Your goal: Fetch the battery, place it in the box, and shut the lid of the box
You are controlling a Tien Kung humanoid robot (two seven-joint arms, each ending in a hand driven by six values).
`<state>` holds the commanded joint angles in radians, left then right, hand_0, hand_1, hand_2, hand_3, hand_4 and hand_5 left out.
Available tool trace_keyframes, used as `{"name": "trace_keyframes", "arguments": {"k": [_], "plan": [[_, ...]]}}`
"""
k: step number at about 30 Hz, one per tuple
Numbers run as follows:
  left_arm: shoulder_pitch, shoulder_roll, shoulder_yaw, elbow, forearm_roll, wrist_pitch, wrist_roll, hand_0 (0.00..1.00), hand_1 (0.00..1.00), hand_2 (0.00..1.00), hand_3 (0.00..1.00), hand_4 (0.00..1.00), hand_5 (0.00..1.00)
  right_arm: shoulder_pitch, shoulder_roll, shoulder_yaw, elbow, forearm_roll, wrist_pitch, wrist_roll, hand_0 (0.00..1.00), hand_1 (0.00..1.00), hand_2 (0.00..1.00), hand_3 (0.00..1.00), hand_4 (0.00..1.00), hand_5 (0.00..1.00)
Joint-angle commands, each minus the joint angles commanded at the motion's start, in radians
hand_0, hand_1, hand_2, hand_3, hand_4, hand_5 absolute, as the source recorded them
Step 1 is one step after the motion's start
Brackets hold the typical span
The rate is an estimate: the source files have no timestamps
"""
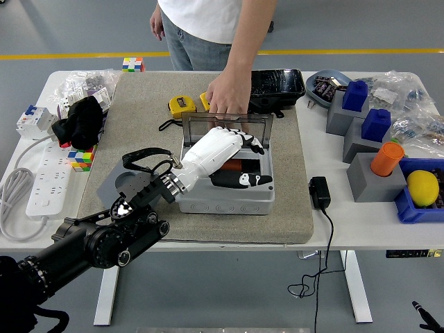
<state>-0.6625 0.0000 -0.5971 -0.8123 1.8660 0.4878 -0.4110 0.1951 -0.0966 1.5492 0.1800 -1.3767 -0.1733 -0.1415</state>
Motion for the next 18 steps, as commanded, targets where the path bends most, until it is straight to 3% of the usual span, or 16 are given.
{"name": "trace_keyframes", "arguments": {"k": [3,4,5,8,12,16,18], "plan": [[0.006,0.0,-0.001,-0.05,0.027,-0.027,0.029,0.627,0.677,0.647,0.624,0.981,0.998,0.001,0.0,0.001,0.0,0.001,0.0,0.001,0.774,0.72,0.742,0.723,0.926,0.815],[0.01,0.0,-0.005,-0.084,0.054,-0.06,0.059,0.627,0.677,0.647,0.624,0.981,0.998,0.0,0.0,0.003,0.0,0.0,0.0,0.001,0.774,0.72,0.742,0.723,0.926,0.815],[0.012,0.0,-0.009,-0.1,0.07,-0.08,0.075,0.539,0.628,0.582,0.577,0.984,0.998,0.0,-0.001,0.004,0.0,-0.001,0.0,0.0,0.774,0.72,0.741,0.723,0.926,0.815],[0.023,0.0,-0.023,-0.159,0.114,-0.152,0.119,0.539,0.628,0.582,0.577,0.984,0.998,-0.002,-0.001,0.009,0.0,-0.003,-0.001,0.0,0.774,0.72,0.741,0.723,0.926,0.815],[0.042,0.009,-0.034,-0.225,0.121,-0.17,0.126,0.48,0.59,0.571,0.571,0.987,0.998,-0.002,0.001,0.011,0.0,-0.001,0.0,0.001,0.774,0.719,0.741,0.722,0.925,0.815],[0.059,0.043,-0.029,-0.311,0.095,-0.17,0.114,0.48,0.59,0.571,0.571,0.987,0.998,-0.002,0.002,0.01,0.0,0.004,0.0,0.003,0.774,0.719,0.741,0.722,0.925,0.815],[0.066,0.061,-0.026,-0.356,0.071,-0.176,0.112,0.427,0.568,0.562,0.57,0.986,0.998,-0.002,0.002,0.011,0.0,0.005,-0.001,0.003,0.774,0.72,0.742,0.723,0.926,0.814]]}}
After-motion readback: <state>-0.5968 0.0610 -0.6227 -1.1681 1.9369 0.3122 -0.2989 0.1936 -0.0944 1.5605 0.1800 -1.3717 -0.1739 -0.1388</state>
